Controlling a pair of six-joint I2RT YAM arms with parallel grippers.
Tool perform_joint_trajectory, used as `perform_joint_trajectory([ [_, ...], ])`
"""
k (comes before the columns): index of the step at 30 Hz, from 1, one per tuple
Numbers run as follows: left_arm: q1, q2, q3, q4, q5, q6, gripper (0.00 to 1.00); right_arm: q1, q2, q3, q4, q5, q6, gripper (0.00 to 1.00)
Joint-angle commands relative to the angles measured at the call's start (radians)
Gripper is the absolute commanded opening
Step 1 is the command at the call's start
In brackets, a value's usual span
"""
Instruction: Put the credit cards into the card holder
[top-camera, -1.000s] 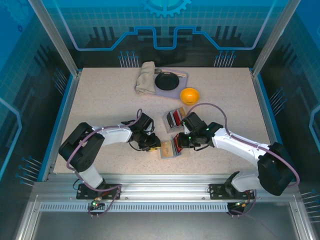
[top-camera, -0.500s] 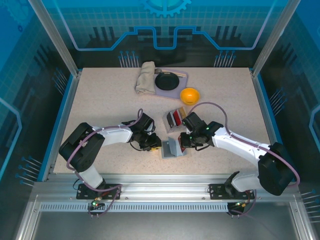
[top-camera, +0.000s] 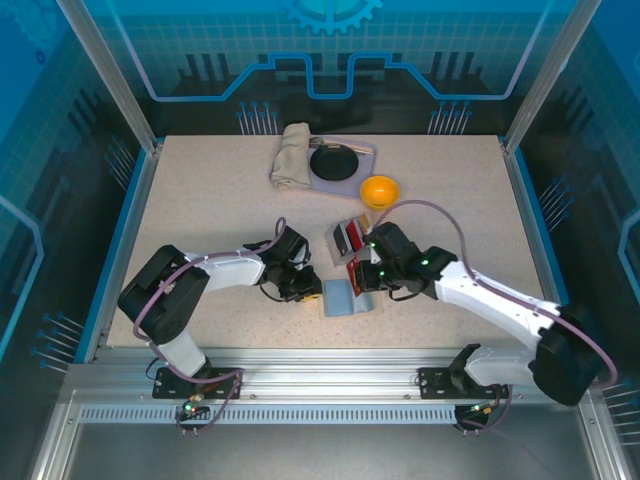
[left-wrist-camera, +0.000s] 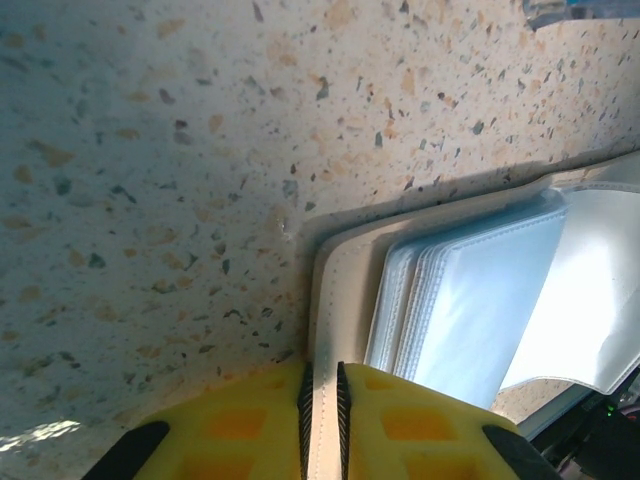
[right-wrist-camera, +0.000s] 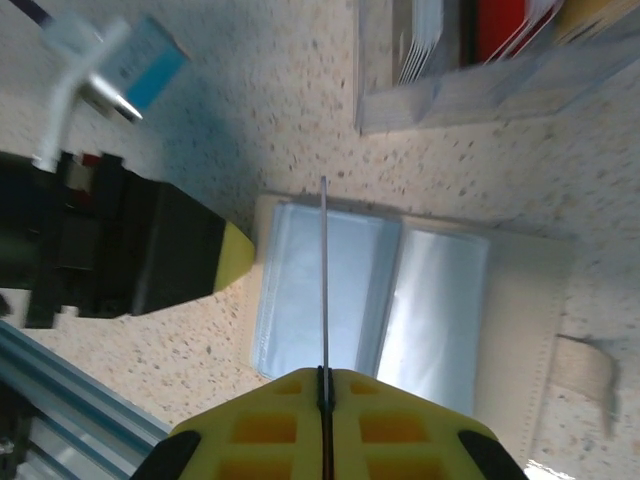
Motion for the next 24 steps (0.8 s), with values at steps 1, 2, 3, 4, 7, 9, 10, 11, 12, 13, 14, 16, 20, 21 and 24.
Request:
perform_joint_trajectory([
  [1,-0.006,0.011,0.001,-0.01,-0.011,0.008,0.18,0.028,0.055,0.0,0.05,-0.034,0.036,0.07],
  [2,-0.007,0.009,0.0,-0.011,-0.013,0.009,0.18,0.033,0.064,-0.003,0.074,-0.052,0.04,0.07],
  [3,-0.007,0.007,-0.002,-0.012,-0.015,0.011,0.18,0.045,0.073,-0.002,0.091,-0.051,0.049,0.07],
  [4,-0.008,0.005,-0.003,-0.011,-0.016,0.012,0.18,0.062,0.085,0.002,0.097,-0.035,0.055,0.07],
  [7,-0.006,0.011,-0.002,-0.01,-0.015,0.013,0.17,0.11,0.142,0.023,0.066,0.034,0.079,0.06],
  [9,-0.007,0.014,-0.001,-0.004,-0.012,0.01,0.17,0.14,0.175,0.023,0.077,0.071,0.107,0.07],
  [10,-0.008,0.014,-0.003,0.0,-0.011,0.007,0.17,0.154,0.189,0.024,0.093,0.083,0.122,0.07],
  [11,-0.008,0.014,-0.006,0.002,-0.011,0.007,0.17,0.169,0.201,0.023,0.1,0.095,0.137,0.06],
  [12,-0.008,0.016,-0.008,0.003,-0.013,0.006,0.16,0.184,0.216,0.024,0.105,0.116,0.154,0.07],
  [13,-0.008,0.016,-0.01,0.003,-0.015,0.008,0.16,0.197,0.232,0.024,0.118,0.127,0.163,0.07],
  [14,-0.006,0.017,-0.012,0.003,-0.016,0.008,0.15,0.204,0.247,0.023,0.129,0.128,0.169,0.07],
  [16,-0.008,0.022,-0.018,0.009,-0.019,0.008,0.14,0.225,0.281,0.062,0.127,0.143,0.18,0.06],
  [20,-0.006,0.05,-0.026,0.003,-0.04,0.01,0.11,0.267,0.325,0.106,-0.021,0.316,0.212,0.05],
  [21,-0.008,0.06,-0.029,0.005,-0.043,0.01,0.09,0.272,0.331,0.111,-0.054,0.353,0.216,0.06],
  [24,-0.007,0.09,-0.04,0.022,-0.044,0.004,0.06,0.277,0.332,0.093,-0.081,0.401,0.218,0.05],
])
